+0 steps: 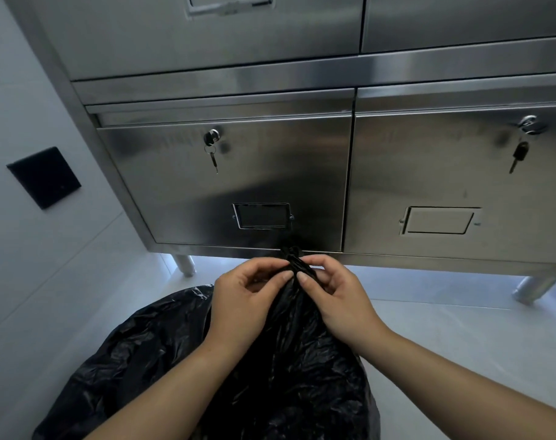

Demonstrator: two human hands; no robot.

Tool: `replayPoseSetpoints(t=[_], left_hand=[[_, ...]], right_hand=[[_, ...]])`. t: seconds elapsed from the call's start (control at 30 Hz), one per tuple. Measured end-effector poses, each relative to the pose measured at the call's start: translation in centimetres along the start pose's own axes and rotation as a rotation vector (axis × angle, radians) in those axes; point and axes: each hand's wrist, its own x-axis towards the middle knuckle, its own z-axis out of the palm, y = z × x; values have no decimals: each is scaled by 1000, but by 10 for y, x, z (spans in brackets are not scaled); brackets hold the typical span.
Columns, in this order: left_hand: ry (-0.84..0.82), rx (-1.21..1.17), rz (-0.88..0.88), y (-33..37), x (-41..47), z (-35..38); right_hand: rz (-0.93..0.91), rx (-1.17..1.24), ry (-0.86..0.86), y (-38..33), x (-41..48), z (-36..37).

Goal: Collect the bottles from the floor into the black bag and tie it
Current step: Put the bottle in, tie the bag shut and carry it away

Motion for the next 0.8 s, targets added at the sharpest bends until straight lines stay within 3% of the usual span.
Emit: replayPoseSetpoints(t=[0.13,0.43,0.53,0.6,0.7,0.8], left_hand=[[149,-49,-10,-7,-4,3],[-93,-98,-145,-12,-2,-6],[-252,-89,-186,-10,0,-13],[-385,41,-114,-9,2,-21],[-562,535,93,-15,5,-29],[-529,522,114,-13,4,-24]], right_hand=[[-22,54,27,-7,1,14],[-57,-28,0,-12,-1,19],[-65,-36,8,-11,1,15],[-67,-37,14,-12,3,13],[-65,10,43,-18,8,4],[-47,84,110,-24,17,-10]])
